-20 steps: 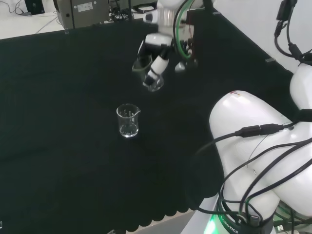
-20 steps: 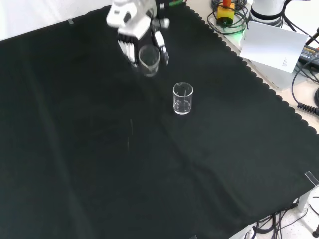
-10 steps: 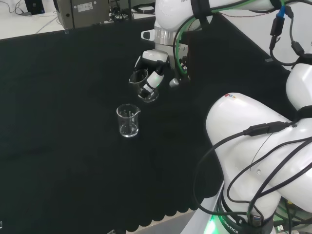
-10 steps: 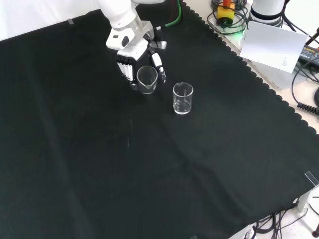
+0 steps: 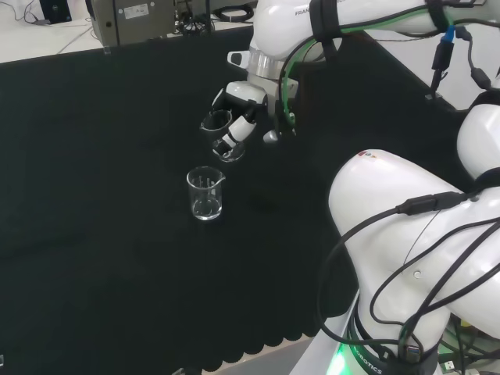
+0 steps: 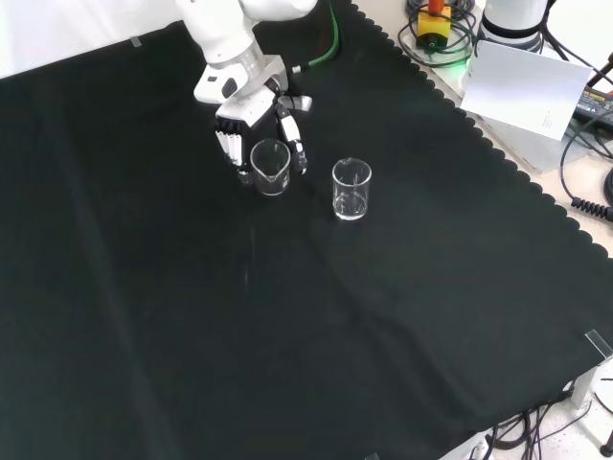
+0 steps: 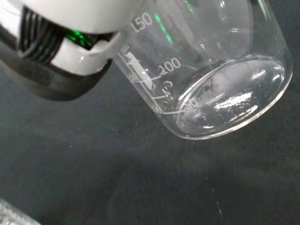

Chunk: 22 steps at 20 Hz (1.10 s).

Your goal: Place the beaker back on the table.

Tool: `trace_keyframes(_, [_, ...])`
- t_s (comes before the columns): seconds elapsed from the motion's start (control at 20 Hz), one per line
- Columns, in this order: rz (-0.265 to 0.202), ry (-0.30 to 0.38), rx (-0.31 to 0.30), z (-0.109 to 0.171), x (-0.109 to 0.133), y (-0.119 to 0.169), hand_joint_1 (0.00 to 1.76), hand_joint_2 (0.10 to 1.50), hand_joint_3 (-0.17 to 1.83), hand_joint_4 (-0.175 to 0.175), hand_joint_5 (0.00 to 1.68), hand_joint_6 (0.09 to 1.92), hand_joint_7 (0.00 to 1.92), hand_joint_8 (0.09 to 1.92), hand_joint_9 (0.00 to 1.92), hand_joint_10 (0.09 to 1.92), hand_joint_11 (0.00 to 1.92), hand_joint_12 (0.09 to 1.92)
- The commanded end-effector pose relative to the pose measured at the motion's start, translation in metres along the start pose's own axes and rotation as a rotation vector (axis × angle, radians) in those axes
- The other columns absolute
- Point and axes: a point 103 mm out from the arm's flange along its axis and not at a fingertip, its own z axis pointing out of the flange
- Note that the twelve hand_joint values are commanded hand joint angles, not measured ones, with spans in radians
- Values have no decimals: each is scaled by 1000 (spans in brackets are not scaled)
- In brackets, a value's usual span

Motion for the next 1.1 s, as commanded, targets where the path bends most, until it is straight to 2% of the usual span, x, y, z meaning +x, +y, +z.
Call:
trace_keyframes(0.05, [23, 61, -16, 16, -7, 20, 1287, 618, 818, -75, 1134, 928, 1242, 886, 1460, 566, 1413, 618])
trace_keyframes(0.1, [28, 70, -18, 18, -8, 23, 1287, 593, 855, -48, 1140, 927, 1264, 877, 1459, 567, 1414, 619])
trace_keyframes(0.2, [33, 86, -23, 21, -10, 28, 1286, 573, 887, -22, 1144, 928, 1281, 870, 1457, 566, 1415, 620])
trace_keyframes(0.65, [50, 128, -32, 28, -19, 41, 1284, 585, 864, -9, 1143, 920, 1281, 855, 1443, 544, 1416, 617])
trace_keyframes(0.75, [50, 129, -31, 28, -20, 41, 1279, 611, 818, 9, 1142, 910, 1269, 839, 1431, 522, 1419, 615])
trace_keyframes(0.9, [37, 151, -16, 28, -21, 40, 1256, 762, 566, 46, 1110, 895, 1189, 829, 1360, 440, 1434, 625])
trace_keyframes(0.95, [32, 158, -9, 27, -21, 40, 1203, 844, 439, 22, 1079, 914, 1108, 809, 1315, 404, 1397, 647])
trace_keyframes(1.0, [26, 169, 3, 26, -22, 39, 1152, 926, 315, 15, 1041, 949, 1004, 788, 1257, 369, 1316, 699])
trace_keyframes(1.05, [21, 171, 19, 25, -22, 38, 1109, 997, 210, 28, 1000, 995, 896, 770, 1195, 343, 1208, 777])
trace_keyframes(1.1, [15, 163, 35, 24, -21, 38, 1072, 1002, 141, 25, 884, 963, 780, 746, 1096, 328, 1041, 885])
